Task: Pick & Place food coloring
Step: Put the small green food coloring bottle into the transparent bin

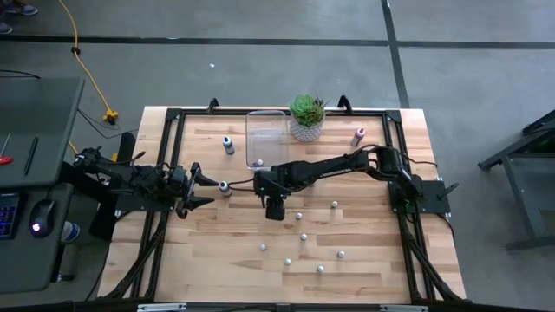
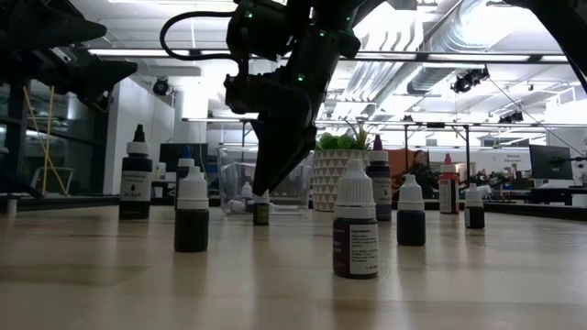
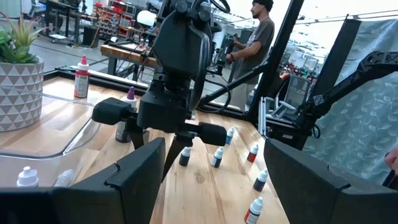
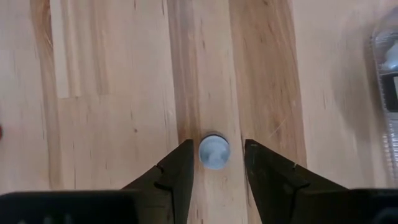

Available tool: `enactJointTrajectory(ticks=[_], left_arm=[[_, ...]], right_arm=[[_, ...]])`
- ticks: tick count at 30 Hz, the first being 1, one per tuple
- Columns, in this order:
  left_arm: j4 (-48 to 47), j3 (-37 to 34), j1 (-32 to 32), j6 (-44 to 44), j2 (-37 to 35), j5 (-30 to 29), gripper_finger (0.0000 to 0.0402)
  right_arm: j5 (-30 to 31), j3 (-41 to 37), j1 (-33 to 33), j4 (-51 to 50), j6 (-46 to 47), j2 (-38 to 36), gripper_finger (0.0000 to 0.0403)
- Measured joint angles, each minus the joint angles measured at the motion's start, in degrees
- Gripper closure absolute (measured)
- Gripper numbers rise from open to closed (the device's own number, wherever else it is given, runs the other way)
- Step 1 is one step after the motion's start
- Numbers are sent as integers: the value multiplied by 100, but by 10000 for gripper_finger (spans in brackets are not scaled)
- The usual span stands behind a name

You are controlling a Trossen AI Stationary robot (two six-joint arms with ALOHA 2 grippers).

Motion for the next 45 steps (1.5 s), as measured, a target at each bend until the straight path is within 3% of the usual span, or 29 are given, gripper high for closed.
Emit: enactJointTrajectory(ticks=[9, 21, 32, 45], left_arm=[[0, 0, 1, 0, -2, 0, 130], [0, 0, 0, 0, -1, 0, 130], [0, 0, 2, 0, -2, 2, 130], [0, 0, 0, 0, 0, 0, 130]], right_arm=[[1, 0, 2, -17, 12, 4, 277], [-6, 0, 2, -18, 39, 7, 359], [80, -11, 90, -82, 327, -78, 355], [359, -11, 305, 18, 594, -773, 355]])
